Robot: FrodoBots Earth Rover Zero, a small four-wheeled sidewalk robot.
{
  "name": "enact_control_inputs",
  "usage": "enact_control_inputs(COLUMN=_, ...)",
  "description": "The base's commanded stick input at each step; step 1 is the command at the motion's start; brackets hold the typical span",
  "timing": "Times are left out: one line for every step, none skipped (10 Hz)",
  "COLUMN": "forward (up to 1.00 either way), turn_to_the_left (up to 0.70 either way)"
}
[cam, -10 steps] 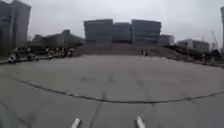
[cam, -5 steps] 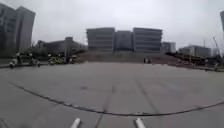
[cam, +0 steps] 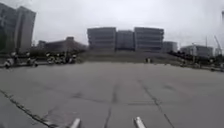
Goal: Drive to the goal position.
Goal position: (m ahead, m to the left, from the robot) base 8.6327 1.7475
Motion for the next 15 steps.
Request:
enact_control_inputs(forward=1.0, turn_to_the_left=-0.39)
enact_control_inputs(forward=1.0, turn_to_the_left=-0.38)
enact_control_inputs(forward=1.0, turn_to_the_left=-0.37)
enact_control_inputs(forward=1.0, turn_to_the_left=-0.36)
enact_control_inputs(forward=1.0, turn_to_the_left=-0.36)
enact_control_inputs(forward=1.0, turn_to_the_left=-0.18)
enact_control_inputs(forward=1.0, turn_to_the_left=0.0)
enact_control_inputs(forward=1.0, turn_to_the_left=0.0)
enact_control_inputs(forward=1.0, turn_to_the_left=0.0)
enact_control_inputs(forward=1.0, turn_to_the_left=0.0)
enact_control_inputs(forward=1.0, turn_to_the_left=0.0)
enact_control_inputs(forward=1.0, turn_to_the_left=0.0)
enact_control_inputs(forward=1.0, turn_to_the_left=0.0)
enact_control_inputs(forward=1.0, turn_to_the_left=0.0)
enact_control_inputs(forward=1.0, turn_to_the_left=0.0)
